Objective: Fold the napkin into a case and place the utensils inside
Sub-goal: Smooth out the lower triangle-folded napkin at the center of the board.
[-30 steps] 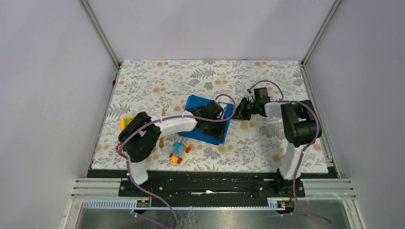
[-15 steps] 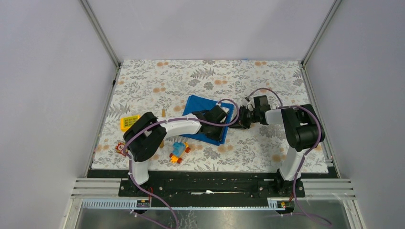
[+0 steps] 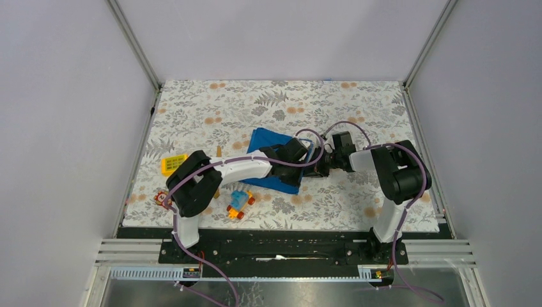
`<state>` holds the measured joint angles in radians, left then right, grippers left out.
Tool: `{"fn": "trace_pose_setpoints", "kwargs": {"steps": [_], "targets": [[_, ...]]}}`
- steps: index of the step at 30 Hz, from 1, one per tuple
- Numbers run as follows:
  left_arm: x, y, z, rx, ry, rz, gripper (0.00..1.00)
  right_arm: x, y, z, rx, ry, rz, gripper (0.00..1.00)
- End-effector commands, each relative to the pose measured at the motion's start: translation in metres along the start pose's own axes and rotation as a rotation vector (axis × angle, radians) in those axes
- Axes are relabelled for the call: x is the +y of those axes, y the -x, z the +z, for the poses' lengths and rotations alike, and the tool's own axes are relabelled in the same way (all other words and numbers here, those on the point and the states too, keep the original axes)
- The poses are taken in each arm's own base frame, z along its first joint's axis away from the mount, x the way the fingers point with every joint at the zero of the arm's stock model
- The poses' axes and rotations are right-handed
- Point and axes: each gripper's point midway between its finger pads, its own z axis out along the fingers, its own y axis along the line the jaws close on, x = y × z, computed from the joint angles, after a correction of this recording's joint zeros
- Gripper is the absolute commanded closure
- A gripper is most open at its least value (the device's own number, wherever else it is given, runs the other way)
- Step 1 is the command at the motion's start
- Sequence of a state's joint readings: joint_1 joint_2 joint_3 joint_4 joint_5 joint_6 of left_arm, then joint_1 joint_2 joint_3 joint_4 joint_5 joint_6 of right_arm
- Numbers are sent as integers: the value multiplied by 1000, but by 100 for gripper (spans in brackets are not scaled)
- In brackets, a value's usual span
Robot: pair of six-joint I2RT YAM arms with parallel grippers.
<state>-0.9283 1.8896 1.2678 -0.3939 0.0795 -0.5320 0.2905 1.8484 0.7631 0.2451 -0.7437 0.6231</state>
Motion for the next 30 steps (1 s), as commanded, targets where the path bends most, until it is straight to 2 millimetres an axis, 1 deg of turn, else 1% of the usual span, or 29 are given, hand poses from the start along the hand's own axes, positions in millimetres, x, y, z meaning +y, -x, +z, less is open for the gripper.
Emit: {"fn": "trace_pose_setpoints", "kwargs": {"steps": [1,4,5,8,10,12,15,17,19,21,26,27,30], "targets": [[-11,1,6,12,-30,-2,88,-8,1,-6,-30,-66,-3,84],[-5,-6,7,26,-15,-2,84,-18,5,-17,-63,-106,25,81],[-3,-7,5,25,-5,2,80,-21,7,-22,-76,-113,36,79],[-3,-6,-2,19,-2,13,60,-24,11,-31,-92,-115,51,70],[-9,-1,-12,3,-27,14,52,-21,16,-33,-105,-108,46,65],[-18,7,-26,-23,-63,17,46,-17,27,-36,-130,-104,38,56],[-31,21,-51,-74,-107,31,41,-8,49,-35,-170,-91,12,44],[-32,28,-66,-106,-115,38,39,-6,65,-30,-188,-95,11,41],[-28,33,-79,-131,-114,39,38,-10,80,-25,-209,-116,17,41],[-16,41,-92,-159,-114,17,37,-14,94,-19,-235,-138,30,45],[13,61,-121,-216,-185,-64,35,-27,128,-6,-302,-197,49,67],[20,65,-124,-225,-198,-85,35,-29,138,-3,-315,-210,44,72],[39,79,-132,-253,-254,-171,34,-39,171,3,-317,-295,-33,81]]}}
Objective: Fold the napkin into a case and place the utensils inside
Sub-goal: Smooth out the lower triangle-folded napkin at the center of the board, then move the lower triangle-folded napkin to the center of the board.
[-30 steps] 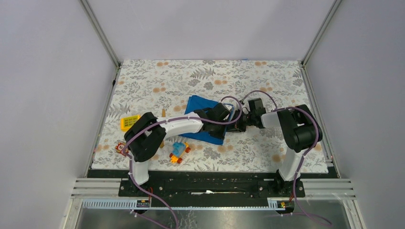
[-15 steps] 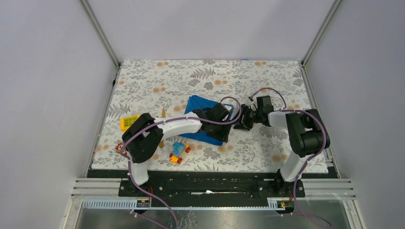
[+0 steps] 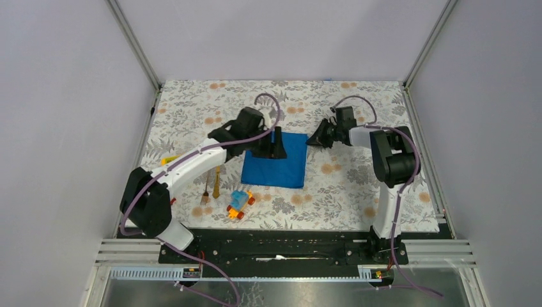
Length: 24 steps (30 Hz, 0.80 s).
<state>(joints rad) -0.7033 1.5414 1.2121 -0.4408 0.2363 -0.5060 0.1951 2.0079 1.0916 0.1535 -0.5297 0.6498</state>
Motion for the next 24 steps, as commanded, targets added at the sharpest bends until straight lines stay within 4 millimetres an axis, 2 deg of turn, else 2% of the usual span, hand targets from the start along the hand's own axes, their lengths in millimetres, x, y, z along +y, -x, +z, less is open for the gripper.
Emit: {"fn": "trace_pose_setpoints", "kwargs": {"steps": [1,2,3,5,6,8,10,12,14,17,21,24], "targets": [[13,20,-11,-35,-139,-118,34,-28,42,29,-16,-162,-121,82],[21,26,-10,-52,-176,-167,35,-15,57,32,-7,-131,-196,83],[31,33,-8,-64,-211,-239,37,-19,54,38,65,-145,-230,82],[52,48,-7,-86,-296,-388,42,-5,69,33,105,-146,-312,74],[59,63,-8,-134,-332,-424,44,2,78,26,89,-167,-332,66],[75,80,-4,-182,-300,-465,44,8,92,1,27,-263,-330,51],[88,95,7,-205,-245,-470,43,25,88,-21,10,-267,-319,43],[99,108,19,-217,-225,-487,44,53,66,-34,42,-184,-311,39],[113,118,31,-228,-197,-506,46,84,26,-37,123,-42,-298,39],[138,128,50,-241,-144,-533,50,111,-30,-43,219,113,-269,38],[169,132,72,-234,-86,-560,53,118,-76,-47,283,224,-243,39],[187,129,83,-221,-51,-567,51,94,-98,-42,323,207,-213,49]]}}
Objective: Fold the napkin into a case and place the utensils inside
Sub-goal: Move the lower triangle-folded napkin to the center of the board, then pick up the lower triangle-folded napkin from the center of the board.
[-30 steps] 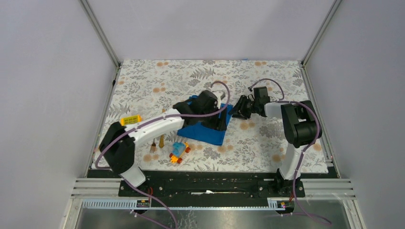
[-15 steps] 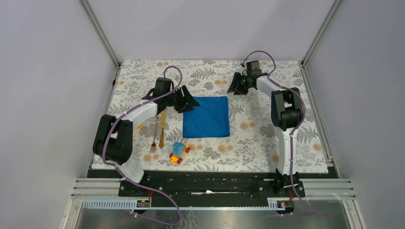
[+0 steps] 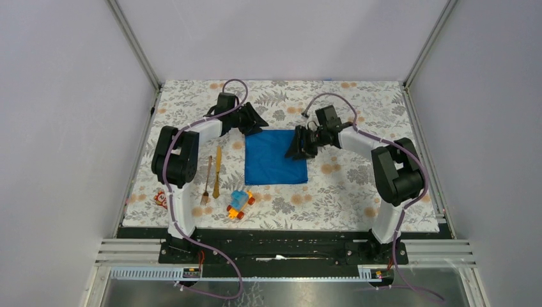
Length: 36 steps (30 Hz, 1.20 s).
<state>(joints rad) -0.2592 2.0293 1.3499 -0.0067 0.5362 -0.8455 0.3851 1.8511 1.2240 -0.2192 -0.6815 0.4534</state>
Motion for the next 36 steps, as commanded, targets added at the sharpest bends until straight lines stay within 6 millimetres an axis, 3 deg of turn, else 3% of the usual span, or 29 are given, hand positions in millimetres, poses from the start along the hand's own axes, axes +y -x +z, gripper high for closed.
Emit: {"fn": "trace_pose_setpoints", "kwargs": {"steps": [1,5,9,12,17,21,26,28,30,34,36], "targets": [[13,27,10,-56,25,20,50,-11,-30,5,45,66,63,53],[41,24,19,-31,118,44,50,-49,-64,8,76,-23,116,60],[66,17,28,-9,195,37,54,-88,-77,-5,35,-133,185,62],[59,6,32,13,180,28,47,-127,-86,-22,6,-254,286,62],[25,-19,33,68,121,80,44,-155,-87,-49,-40,-364,320,60],[-19,-31,15,93,33,160,40,-138,-70,-70,-97,-382,216,54],[-69,-23,-28,85,-104,214,34,-94,-48,-94,-184,-480,3,35],[-81,-13,-50,52,-137,227,32,-72,-48,-88,-177,-532,-106,28],[-81,-1,-70,11,-140,231,31,-53,-51,-76,-137,-531,-162,23],[-61,19,-109,-74,-96,224,28,-18,-70,-32,-37,-501,-227,21],[-57,14,-122,-63,-132,200,26,-8,-80,-13,22,-501,-231,21]]}}
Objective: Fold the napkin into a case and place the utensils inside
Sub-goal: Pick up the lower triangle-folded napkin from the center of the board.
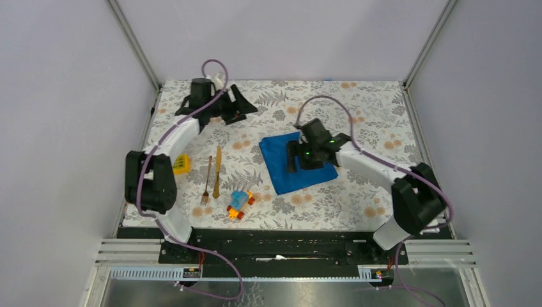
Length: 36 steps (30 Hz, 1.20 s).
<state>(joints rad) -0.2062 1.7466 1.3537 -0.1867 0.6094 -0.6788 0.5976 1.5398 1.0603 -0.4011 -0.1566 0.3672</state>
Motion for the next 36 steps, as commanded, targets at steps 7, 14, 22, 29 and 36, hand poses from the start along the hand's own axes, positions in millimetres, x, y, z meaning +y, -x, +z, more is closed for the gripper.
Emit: {"fn": "trace_pose_setpoints", "kwargs": {"steps": [7,14,22,29,36], "targets": [[17,-7,-51,-26,-43,19,22,53,-42,51,240,-177,-128,14],[33,3,-70,-99,-46,-20,23,60,-56,65,313,-314,-224,23],[37,6,-81,-125,-61,-39,23,60,-61,78,353,-351,-245,41],[35,7,-83,-131,-76,-47,23,47,-76,96,379,-374,-254,43],[37,6,-83,-129,-84,-60,24,18,-100,113,393,-421,-276,68]]}}
